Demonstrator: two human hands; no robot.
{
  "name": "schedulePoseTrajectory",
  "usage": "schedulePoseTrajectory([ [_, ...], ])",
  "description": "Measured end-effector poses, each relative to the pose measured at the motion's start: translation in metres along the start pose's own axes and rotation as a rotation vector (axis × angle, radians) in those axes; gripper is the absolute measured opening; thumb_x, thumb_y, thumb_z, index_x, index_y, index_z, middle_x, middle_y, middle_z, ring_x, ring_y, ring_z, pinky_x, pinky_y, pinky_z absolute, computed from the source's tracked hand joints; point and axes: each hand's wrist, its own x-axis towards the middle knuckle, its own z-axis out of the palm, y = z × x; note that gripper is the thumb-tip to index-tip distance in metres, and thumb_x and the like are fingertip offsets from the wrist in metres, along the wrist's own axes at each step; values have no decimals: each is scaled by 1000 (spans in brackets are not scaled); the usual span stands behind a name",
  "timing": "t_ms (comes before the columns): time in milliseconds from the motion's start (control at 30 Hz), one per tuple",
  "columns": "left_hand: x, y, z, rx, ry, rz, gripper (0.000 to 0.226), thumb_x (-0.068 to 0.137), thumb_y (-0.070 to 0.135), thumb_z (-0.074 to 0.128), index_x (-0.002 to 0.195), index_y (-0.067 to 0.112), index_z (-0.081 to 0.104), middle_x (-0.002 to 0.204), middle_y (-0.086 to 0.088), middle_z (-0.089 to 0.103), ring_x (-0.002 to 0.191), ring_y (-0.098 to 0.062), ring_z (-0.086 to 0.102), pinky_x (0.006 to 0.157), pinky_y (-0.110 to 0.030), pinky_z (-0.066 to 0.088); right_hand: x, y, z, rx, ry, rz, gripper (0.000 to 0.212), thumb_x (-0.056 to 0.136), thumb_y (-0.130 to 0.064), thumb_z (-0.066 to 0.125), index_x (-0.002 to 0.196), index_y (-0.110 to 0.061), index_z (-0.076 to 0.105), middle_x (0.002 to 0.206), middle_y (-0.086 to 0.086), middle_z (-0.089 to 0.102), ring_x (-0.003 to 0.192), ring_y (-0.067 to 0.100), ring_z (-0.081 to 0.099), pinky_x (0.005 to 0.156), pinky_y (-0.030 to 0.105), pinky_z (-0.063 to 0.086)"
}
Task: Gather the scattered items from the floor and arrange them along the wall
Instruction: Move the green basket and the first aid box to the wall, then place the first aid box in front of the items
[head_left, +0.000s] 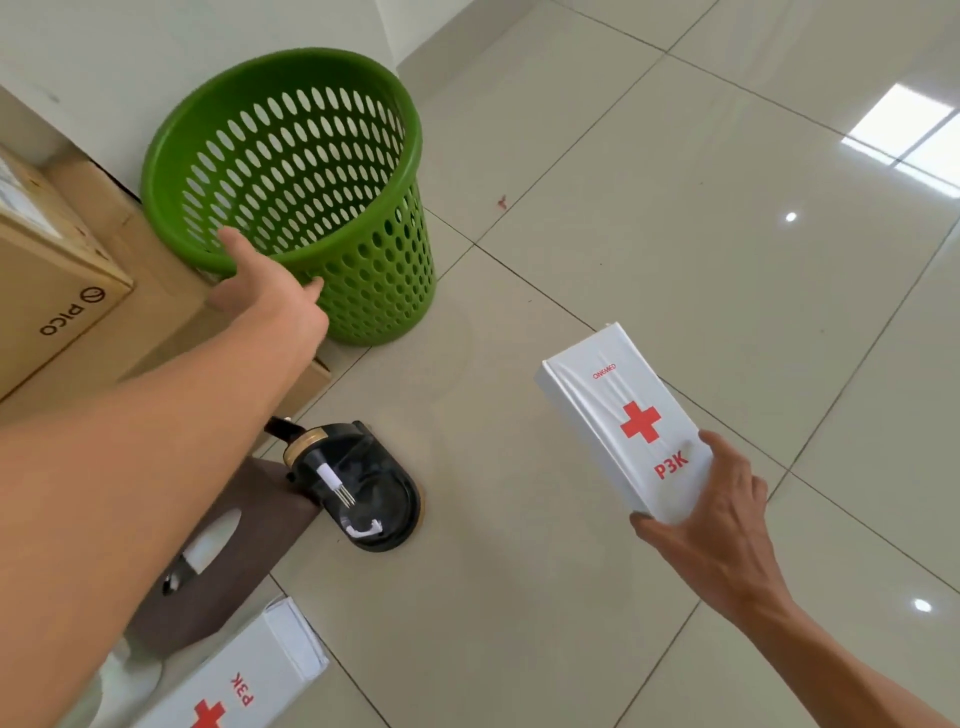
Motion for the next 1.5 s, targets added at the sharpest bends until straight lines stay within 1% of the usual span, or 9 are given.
schedulePoseTrajectory([
  [133,-11,-9,-12,-51,-66,-5,62,99,54,44,149,22,29,156,-8,30,141,-34,37,92,-50,56,5,-23,-1,-15,-13,-38,103,63,-24,87,146,-26,24,130,-10,37,120,20,29,83,36,39],
  [267,-39,-33,-29,195,-222,68,36,104,44,40,129,19,45,142,-9,50,125,-27,56,95,-51,55,7,-41,-12,-16,8,-91,103,64,-23,86,146,-25,23,138,-8,34,121,23,29,85,34,37],
  [367,-56,-51,-49,298,-423,29,52,102,53,39,140,18,43,127,-4,63,107,-19,69,84,-46,59,10,-47,-18,-23,-16,-130,106,64,-23,86,146,-26,20,140,-9,34,122,23,29,87,35,38],
  [533,-81,-66,-83,483,-580,-56,33,96,51,55,121,29,54,119,2,67,106,-16,69,87,-45,58,18,-64,-16,-91,-141,-244,110,62,-21,89,149,-24,21,139,-4,36,127,24,29,90,34,35],
  [733,-111,-89,-144,356,-377,-273,56,86,47,72,132,23,52,119,-1,69,97,-18,74,80,-43,62,-7,-92,-2,-72,-367,-359,114,62,-24,91,149,-32,17,131,-15,31,124,17,30,94,35,37],
  [1000,-106,-95,-247,64,-154,-270,37,89,30,73,124,30,60,112,-1,74,98,-19,73,74,-39,62,-61,-125,43,-129,-612,-644,115,58,-26,93,147,-29,19,126,-20,30,115,9,30,86,30,39],
  [1133,-77,-93,-313,27,-54,-263,40,88,26,74,125,25,60,109,-1,75,97,-18,73,76,-41,62,-90,-153,82,-158,-674,-768,111,59,-23,93,140,-40,19,113,-32,22,115,6,29,83,26,40],
  [1333,-38,-94,-423,119,42,-252,42,89,23,73,127,19,57,113,-3,72,98,-17,73,80,-38,61,-140,-171,151,-229,-781,-863,109,59,-28,92,142,-35,22,119,-23,29,114,7,31,77,21,41],
  [1500,-4,-118,-495,352,89,-150,40,93,36,66,129,22,57,110,2,70,98,-14,69,75,-33,56,-174,-168,223,-251,-855,-906,110,56,-28,91,145,-30,27,124,-24,30,120,10,33,87,34,51],
])
